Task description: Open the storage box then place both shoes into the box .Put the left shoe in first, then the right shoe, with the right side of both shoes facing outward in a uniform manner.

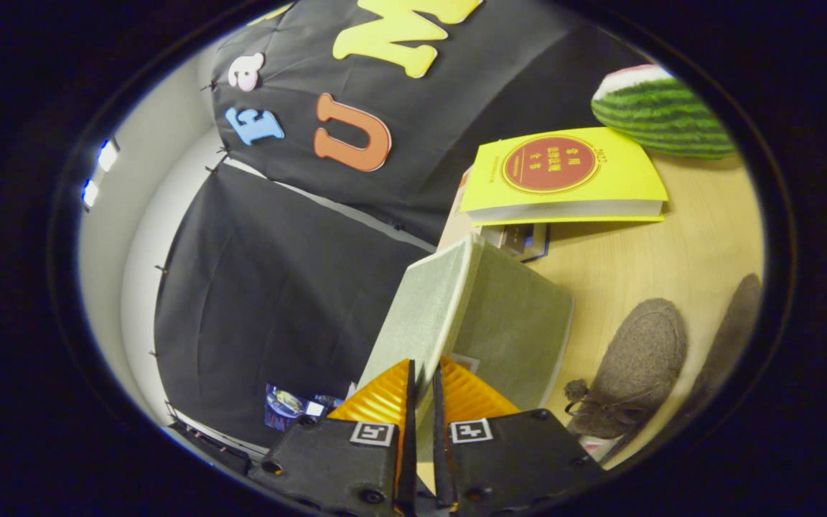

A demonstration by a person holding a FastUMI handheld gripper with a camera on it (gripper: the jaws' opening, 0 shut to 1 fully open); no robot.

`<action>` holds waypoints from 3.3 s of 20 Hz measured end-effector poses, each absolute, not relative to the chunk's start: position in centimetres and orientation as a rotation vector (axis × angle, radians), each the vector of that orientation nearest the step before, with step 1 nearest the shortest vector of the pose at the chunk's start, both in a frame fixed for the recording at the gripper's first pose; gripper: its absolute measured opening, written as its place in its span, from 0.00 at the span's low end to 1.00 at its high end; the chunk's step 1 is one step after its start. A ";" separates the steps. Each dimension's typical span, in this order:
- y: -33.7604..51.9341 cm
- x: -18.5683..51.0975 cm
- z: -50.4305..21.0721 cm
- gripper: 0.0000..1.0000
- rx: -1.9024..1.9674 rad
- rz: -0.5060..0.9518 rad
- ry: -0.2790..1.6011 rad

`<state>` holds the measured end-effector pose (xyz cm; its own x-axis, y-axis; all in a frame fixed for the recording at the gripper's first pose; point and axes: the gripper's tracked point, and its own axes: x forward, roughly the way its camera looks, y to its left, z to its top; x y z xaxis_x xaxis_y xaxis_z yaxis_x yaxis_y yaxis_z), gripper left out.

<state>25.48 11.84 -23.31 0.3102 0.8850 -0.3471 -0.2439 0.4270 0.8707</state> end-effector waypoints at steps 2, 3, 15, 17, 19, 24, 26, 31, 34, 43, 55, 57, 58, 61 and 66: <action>12.1 25.3 -22.0 0.12 0.797 0.845 0.950; 12.3 25.2 -21.3 0.12 0.796 0.837 0.942; 19.0 22.9 -11.4 0.06 0.650 0.800 0.878; 20.9 22.8 -10.4 0.06 0.635 0.784 0.881; 22.9 23.1 -9.5 0.06 0.653 0.754 0.896; 28.0 23.9 -8.0 0.06 0.668 0.676 0.892; 30.2 24.0 -7.7 0.06 0.636 0.666 0.888; 35.8 23.3 -7.1 0.06 0.495 0.638 0.856; 37.9 21.9 -6.9 0.27 0.370 0.648 0.832; 29.4 23.4 -9.3 0.92 0.117 0.347 0.785; 10.5 24.2 -20.6 0.93 0.033 0.110 0.943; 8.2 23.5 -23.2 0.94 0.040 0.098 1.000; 6.9 23.2 -24.3 0.93 0.048 0.080 1.025; 3.6 22.1 -28.0 0.93 0.062 0.031 1.102; -1.0 19.4 -33.4 0.91 0.013 -0.043 1.274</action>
